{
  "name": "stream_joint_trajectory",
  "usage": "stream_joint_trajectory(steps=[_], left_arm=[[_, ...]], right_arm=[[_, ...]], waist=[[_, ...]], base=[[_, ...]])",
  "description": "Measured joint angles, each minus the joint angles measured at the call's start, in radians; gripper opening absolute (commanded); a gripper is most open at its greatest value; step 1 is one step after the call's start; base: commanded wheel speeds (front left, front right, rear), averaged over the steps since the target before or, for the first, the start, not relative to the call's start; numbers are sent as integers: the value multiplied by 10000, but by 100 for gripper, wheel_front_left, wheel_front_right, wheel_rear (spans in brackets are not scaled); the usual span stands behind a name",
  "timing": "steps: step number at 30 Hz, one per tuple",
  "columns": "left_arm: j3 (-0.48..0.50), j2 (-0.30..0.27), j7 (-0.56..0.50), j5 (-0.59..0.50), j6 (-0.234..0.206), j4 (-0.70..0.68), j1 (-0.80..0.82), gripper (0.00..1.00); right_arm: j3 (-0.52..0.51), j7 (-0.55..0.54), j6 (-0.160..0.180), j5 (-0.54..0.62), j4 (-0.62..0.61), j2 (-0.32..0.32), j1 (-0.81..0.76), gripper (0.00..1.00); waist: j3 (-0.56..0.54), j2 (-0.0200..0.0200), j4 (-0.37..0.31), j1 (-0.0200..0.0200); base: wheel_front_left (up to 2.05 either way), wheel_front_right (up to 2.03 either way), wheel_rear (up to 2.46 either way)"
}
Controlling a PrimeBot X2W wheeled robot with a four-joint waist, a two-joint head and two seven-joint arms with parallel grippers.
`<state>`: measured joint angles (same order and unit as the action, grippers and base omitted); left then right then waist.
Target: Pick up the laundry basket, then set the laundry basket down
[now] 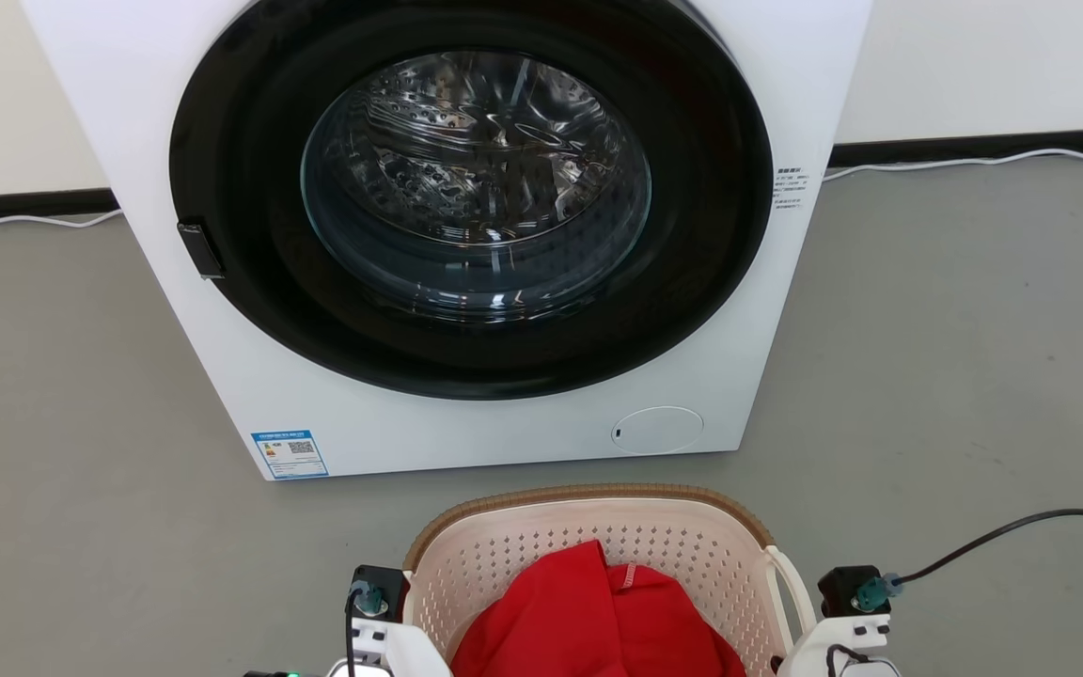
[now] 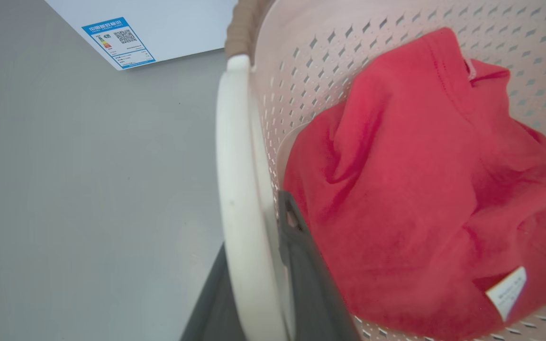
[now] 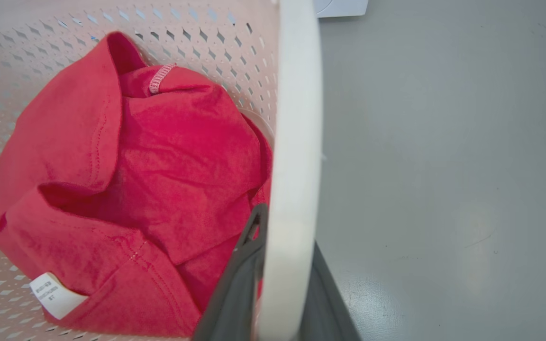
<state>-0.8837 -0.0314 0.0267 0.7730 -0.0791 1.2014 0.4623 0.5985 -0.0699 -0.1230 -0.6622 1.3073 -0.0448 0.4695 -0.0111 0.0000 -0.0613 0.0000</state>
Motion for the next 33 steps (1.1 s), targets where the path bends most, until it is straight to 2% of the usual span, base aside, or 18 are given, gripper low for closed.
stream_joint_trajectory(steps=[14, 33], left_arm=[[-430, 4, 134, 412, -2, 186, 198, 0], [-924, 17, 199, 905, -4, 295, 206, 0]], right_arm=[[221, 190, -2, -171, 6, -2, 74, 0], [-56, 173, -2, 27, 13, 12, 73, 0]], waist=[[9, 0, 46, 0], [-196, 0, 3, 0]], base=[[0, 0, 0], [0, 0, 0]])
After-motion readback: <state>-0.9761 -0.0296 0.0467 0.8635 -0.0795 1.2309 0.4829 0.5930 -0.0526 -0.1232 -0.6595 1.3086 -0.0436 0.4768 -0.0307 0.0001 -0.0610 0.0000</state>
